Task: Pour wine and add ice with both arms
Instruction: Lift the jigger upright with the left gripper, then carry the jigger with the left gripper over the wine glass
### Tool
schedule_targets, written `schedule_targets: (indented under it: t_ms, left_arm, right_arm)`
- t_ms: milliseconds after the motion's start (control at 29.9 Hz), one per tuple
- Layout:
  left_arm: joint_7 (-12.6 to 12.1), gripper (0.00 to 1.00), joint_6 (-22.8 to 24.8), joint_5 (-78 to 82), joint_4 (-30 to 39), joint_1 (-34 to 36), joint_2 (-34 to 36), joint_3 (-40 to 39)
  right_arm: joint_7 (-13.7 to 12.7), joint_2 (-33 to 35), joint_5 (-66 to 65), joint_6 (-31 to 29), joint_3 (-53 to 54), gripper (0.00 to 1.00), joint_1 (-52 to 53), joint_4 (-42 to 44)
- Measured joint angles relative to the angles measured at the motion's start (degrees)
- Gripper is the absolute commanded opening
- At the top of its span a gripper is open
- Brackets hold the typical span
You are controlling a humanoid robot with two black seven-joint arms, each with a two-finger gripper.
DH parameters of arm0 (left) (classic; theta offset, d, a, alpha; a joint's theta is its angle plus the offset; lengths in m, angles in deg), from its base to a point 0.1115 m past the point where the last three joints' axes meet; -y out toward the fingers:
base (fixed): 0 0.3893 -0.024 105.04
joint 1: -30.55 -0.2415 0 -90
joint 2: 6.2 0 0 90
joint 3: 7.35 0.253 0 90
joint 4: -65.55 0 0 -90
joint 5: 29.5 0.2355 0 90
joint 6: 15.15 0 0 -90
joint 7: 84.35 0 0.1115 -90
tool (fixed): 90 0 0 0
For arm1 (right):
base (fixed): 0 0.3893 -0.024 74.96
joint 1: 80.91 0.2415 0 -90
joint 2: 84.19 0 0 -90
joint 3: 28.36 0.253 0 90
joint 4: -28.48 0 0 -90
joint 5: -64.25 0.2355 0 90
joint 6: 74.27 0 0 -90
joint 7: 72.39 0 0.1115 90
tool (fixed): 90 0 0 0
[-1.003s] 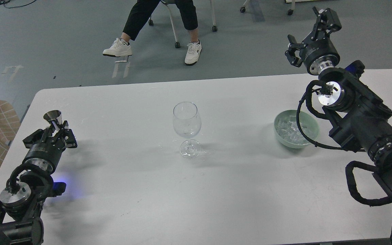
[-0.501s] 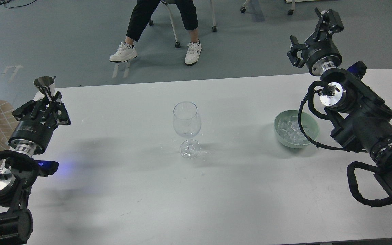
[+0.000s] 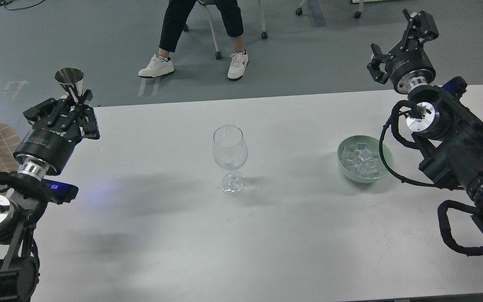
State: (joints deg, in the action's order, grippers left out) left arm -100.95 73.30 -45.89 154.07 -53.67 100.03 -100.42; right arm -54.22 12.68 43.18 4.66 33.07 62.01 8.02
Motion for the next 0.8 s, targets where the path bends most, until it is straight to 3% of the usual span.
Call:
schedule_targets:
  t_ms: [368,802]
  left_arm:
    - [-0.76,0.10,-5.09,5.42,6.54,0.94,-0.45,7.36]
    - [-2.18,0.10,-5.65,9.20,7.65,5.81,-0.61,15.96]
  right_arm:
    - [0.09,1.95,0.08,0.00,0.04,1.00,-0.62,-1.40]
    - [0.11,3.48,0.07,-0.04,0.18,1.00,-3.88,-5.36]
